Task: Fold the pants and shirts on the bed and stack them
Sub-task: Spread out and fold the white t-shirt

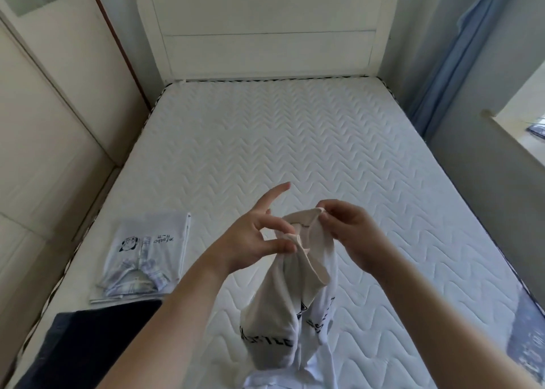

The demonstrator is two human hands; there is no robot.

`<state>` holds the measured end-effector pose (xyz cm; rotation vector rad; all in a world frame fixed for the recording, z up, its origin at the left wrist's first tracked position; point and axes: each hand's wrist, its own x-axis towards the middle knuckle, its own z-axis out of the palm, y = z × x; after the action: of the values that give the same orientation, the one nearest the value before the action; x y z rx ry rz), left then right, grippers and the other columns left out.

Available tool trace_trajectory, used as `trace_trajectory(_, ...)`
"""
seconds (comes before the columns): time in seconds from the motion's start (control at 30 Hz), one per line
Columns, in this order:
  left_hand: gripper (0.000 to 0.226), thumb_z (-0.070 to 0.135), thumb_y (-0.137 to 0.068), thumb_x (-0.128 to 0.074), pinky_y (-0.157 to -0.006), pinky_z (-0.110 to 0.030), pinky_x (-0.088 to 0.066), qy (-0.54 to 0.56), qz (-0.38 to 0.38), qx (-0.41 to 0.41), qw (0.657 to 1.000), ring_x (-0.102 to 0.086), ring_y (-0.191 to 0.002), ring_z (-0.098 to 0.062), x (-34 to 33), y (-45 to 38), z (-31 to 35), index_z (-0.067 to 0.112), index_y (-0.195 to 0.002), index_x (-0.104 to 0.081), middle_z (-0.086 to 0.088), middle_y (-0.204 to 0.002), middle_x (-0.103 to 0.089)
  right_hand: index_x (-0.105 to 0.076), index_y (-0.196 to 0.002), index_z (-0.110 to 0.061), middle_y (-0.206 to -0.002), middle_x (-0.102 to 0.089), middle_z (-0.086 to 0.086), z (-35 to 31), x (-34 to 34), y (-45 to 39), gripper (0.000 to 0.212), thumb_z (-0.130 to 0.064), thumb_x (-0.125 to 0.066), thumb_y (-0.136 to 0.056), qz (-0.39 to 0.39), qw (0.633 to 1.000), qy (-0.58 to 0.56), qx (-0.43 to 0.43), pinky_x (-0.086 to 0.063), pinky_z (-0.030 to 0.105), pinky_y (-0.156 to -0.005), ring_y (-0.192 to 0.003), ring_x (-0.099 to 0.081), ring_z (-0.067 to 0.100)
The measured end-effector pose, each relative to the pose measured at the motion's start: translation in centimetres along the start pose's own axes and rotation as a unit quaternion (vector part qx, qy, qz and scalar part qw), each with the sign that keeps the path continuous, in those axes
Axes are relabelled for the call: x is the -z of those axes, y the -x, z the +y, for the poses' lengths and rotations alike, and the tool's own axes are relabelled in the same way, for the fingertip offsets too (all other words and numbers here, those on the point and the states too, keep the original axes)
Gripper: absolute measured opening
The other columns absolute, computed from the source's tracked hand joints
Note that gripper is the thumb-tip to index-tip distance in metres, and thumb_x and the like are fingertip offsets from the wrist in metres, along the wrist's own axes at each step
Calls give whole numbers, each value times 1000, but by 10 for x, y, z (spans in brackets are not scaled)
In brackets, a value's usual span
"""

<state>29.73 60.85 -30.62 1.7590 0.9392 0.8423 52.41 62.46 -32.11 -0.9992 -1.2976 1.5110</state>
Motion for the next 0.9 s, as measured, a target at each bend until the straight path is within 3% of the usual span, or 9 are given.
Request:
trace_trajectory(0.1, 14, 34, -76, -80, -110, -34, -34, 75, -34, 43, 996, -40, -136, -1, -6, -2, -4, 33, -89, -78, 22, -146, -44, -73, -86, -16, -81, -68, 1, -4, -7, 4, 25, 4, -59, -91, -28, 999, 21, 38, -50, 24, -73, -78, -63, 13)
trace_trajectory(0.2, 16, 38, -73, -78, -85, -18, -48, 100, -44, 88, 990, -63, -103, 0, -15, 0, -7, 35, -88, -77, 20, -107, -69, -76, -82, -25, -87, -69, -2, -7, -9, 4, 34, 5, -62, -88, 4, 996, 68, 60, -51, 29, -79, -85, -64, 16)
trace_trajectory(0.33, 19, 50, -70, -74, -74, -13, -45, 32, -4, 119, 992, -61, -80, 3, -24, -3, -11, 41, -87, -76, 20, -80, -67, -77, -79, -34, -93, -71, -4, -5, -6, 4, 35, 0, -70, -85, 79, 987, 128, 57, -50, 45, -84, -90, -65, 25)
trace_trajectory(0.4, 15, 48, -73, -74, -70, -12, -45, 9, 11, 115, 993, -59, -76, 3, -28, -7, -11, 42, -86, -76, 20, -76, -66, -77, -79, -35, -93, -72, -6, -4, -6, 5, 29, -7, -74, -84, 99, 981, 156, 53, -50, 41, -80, -85, -65, 19)
trace_trajectory(0.47, 9, 45, -76, -76, -67, -11, -44, -11, 51, 113, 992, -59, -74, 0, -35, -11, -12, 42, -85, -76, 13, -77, -68, -74, -84, -36, -92, -70, -12, -5, -5, 6, 19, -16, -74, -86, 127, 972, 191, 57, -49, 24, -72, -78, -63, 7)
trace_trajectory(0.53, 6, 43, -79, -76, -65, -12, -44, -23, 122, 123, 985, -55, -69, 0, -41, -15, -14, 39, -85, -77, 8, -76, -67, -68, -87, -37, -86, -67, -17, -7, -3, 10, 13, -25, -70, -90, 191, 951, 233, 67, -46, 13, -65, -73, -61, 2)
trace_trajectory(0.6, 7, 41, -81, -75, -59, -12, -42, -10, 200, 142, 969, -52, -62, 2, -48, -19, -14, 35, -84, -77, 13, -64, -62, -63, -85, -36, -78, -67, -17, -5, -3, 18, 12, -28, -63, -94, 222, 941, 245, 65, -46, 12, -61, -69, -63, 3)
trace_trajectory(0.73, 24, 46, -83, -72, -57, -22, -46, 22, 282, 186, 941, -57, -59, -6, -62, -26, -12, 24, -75, -73, -2, -64, -64, -64, -84, -37, -79, -69, -18, 9, -15, 33, 17, -24, -59, -95, 125, 944, 302, 41, -46, 9, -64, -75, -65, -4)
trace_trajectory(0.9, 21, 51, -88, -63, -64, -9, -45, -30, 296, 180, 938, -65, -78, -2, -77, -32, -1, 32, -87, -70, 13, -78, -70, -61, -103, -36, -106, -61, -20, 23, -17, 32, 11, -30, -60, -94, 90, 951, 297, 19, -49, 11, -78, -95, -60, -8)
